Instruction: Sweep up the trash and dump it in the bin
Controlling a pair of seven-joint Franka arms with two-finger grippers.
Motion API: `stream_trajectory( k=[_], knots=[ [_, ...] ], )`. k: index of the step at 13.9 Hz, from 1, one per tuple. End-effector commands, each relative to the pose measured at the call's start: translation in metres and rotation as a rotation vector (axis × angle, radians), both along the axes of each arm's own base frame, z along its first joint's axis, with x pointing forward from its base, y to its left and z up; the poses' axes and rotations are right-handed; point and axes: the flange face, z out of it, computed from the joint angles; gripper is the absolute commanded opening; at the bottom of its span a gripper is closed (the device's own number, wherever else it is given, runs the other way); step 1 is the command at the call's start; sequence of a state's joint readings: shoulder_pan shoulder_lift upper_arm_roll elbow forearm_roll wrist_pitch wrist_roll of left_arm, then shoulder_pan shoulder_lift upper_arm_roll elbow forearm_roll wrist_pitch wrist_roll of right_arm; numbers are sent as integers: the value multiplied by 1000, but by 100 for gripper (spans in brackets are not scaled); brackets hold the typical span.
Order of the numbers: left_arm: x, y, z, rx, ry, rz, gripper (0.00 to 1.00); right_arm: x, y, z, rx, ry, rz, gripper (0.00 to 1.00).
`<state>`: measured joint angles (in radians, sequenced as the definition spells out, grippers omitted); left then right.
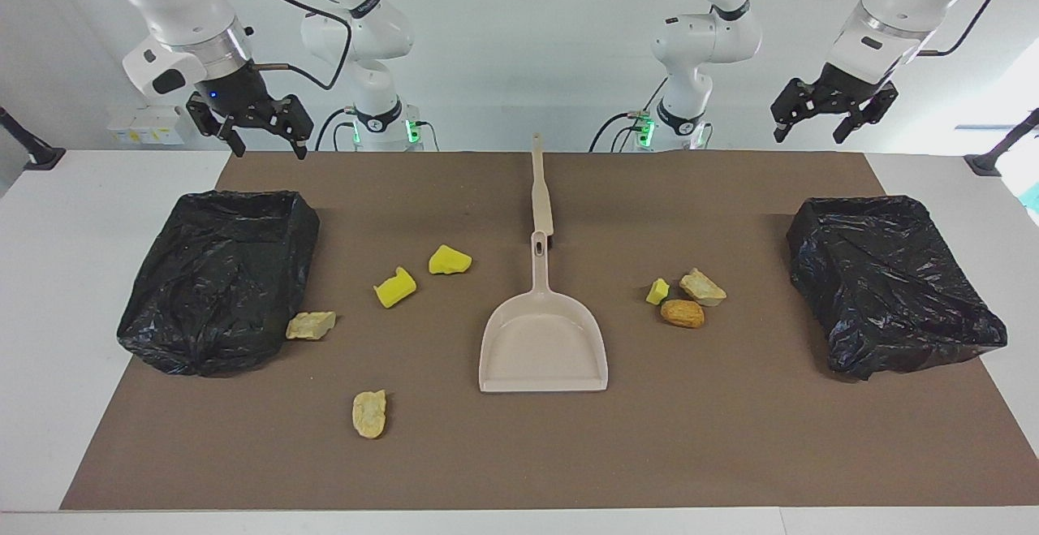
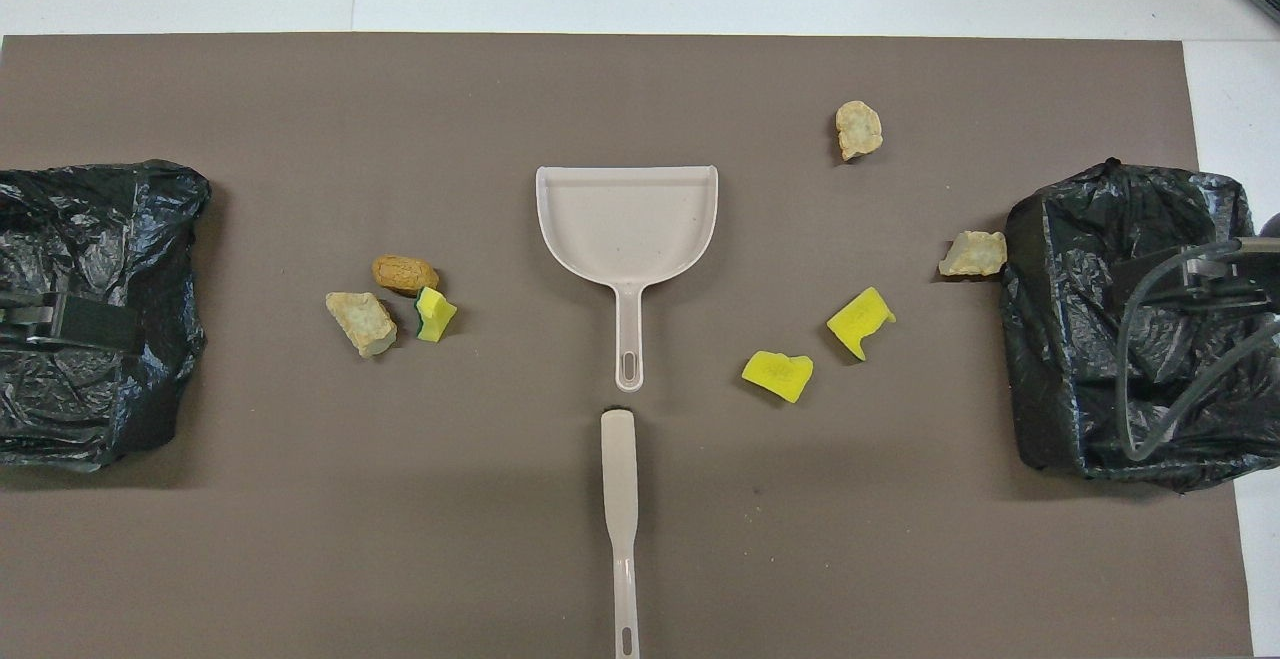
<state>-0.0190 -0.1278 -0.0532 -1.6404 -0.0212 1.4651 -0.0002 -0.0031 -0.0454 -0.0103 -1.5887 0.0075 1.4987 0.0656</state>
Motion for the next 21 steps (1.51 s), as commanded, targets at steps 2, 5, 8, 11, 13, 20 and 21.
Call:
stream_trajectory(
  k=[2, 5, 8, 11, 13, 20, 21],
  knots=[
    [-1, 3, 4, -4, -14, -2, 100, -8, -1, 1, 17, -2, -20, 100],
    [-1, 3, 4, -4, -14, -3, 100, -8, -1, 1, 17, 0, -19, 100],
    [-1, 3, 4, -4, -14, -2, 100, -8, -1, 0, 17, 1, -17, 100],
    [-2, 3, 5, -4, -9, -3, 100, -9, -1, 0, 17, 0, -16, 100],
    [0, 2, 6, -5, -21, -3, 100, -9, -1, 0, 17, 0, -16, 100],
    [-1, -5, 3, -14, -22, -7, 100, -2, 25, -5, 14, -4, 31, 100],
    [0, -3, 4, -14, -28, -2, 100, 1, 27, -9, 14, 3, 34, 100]
  ],
)
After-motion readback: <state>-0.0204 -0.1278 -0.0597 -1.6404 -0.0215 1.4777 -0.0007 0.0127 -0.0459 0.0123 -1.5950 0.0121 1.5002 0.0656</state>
